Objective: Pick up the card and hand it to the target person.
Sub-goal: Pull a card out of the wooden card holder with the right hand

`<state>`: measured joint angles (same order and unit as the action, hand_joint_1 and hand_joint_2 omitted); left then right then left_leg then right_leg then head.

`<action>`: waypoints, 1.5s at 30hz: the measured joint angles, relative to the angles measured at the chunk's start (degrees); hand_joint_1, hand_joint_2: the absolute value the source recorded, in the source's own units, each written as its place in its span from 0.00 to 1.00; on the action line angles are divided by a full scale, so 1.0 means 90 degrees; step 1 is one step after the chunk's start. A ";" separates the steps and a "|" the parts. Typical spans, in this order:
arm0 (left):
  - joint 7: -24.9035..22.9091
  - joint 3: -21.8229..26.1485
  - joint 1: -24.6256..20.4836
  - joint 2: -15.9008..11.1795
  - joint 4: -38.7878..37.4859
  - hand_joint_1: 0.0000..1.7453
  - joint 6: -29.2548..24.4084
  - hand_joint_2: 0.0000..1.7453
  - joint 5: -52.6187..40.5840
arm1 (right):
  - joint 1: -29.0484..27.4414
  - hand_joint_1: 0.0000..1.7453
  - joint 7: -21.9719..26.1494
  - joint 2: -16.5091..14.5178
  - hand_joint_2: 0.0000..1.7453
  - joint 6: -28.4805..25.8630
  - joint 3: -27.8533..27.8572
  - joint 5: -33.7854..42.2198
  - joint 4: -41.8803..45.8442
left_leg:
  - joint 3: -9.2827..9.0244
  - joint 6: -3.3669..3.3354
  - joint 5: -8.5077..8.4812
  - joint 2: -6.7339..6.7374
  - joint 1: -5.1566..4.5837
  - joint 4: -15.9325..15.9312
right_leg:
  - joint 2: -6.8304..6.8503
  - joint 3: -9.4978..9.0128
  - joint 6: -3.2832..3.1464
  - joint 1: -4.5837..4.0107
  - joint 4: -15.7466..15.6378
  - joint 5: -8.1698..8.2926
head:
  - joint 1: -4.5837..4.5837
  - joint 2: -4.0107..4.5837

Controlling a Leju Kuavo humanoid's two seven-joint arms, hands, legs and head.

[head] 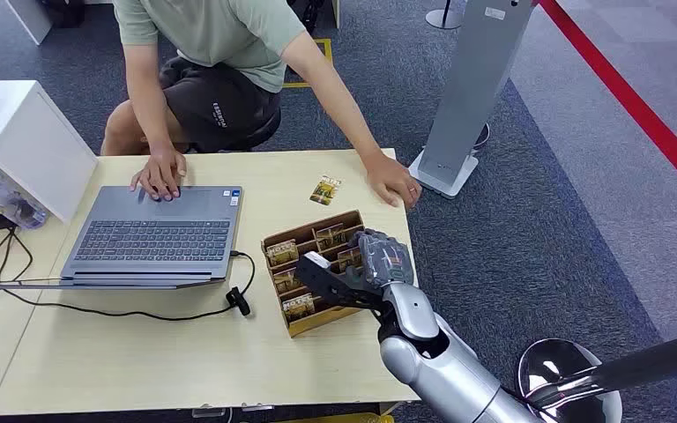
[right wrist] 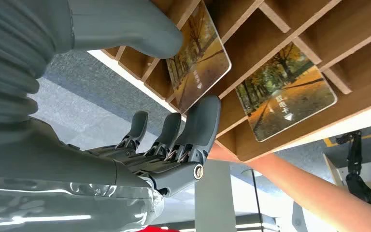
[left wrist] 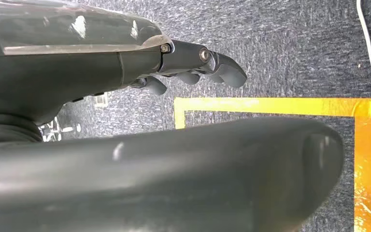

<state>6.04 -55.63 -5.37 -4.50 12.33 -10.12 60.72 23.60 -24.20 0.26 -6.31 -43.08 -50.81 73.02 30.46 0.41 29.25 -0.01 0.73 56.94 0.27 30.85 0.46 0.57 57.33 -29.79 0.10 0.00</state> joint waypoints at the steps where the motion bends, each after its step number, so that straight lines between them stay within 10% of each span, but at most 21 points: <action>1: 0.0000 0.0000 0.0000 0.0000 0.0000 0.00 0.0000 0.00 0.0001 | 0.0004 0.55 0.0000 -0.0001 1.00 0.0002 -0.0004 0.0001 0.0000 | 0.0000 0.0000 0.0000 0.0000 0.0000 0.0000 | 0.0000 0.0000 0.0000 0.0000 0.0000 0.0000 | 0.0000 0.0000; 45: 0.0058 -0.0055 0.0000 0.0006 0.0000 0.00 -0.0178 0.00 -0.0080 | 0.0133 0.82 -0.0023 -0.0018 1.00 0.0010 -0.0131 0.0149 -0.0123 | -0.0003 0.0000 0.0000 0.0000 0.0000 0.0000 | 0.0000 -0.0001 0.0000 0.0000 0.0000 0.0000 | 0.0001 0.0000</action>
<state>6.57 -56.12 -5.37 -4.45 12.33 -11.72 60.00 24.80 -24.40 0.10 -6.22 -44.26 -49.46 71.92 30.44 0.41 29.25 -0.01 0.73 56.95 0.27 30.84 0.46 0.57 57.32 -29.79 0.11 0.00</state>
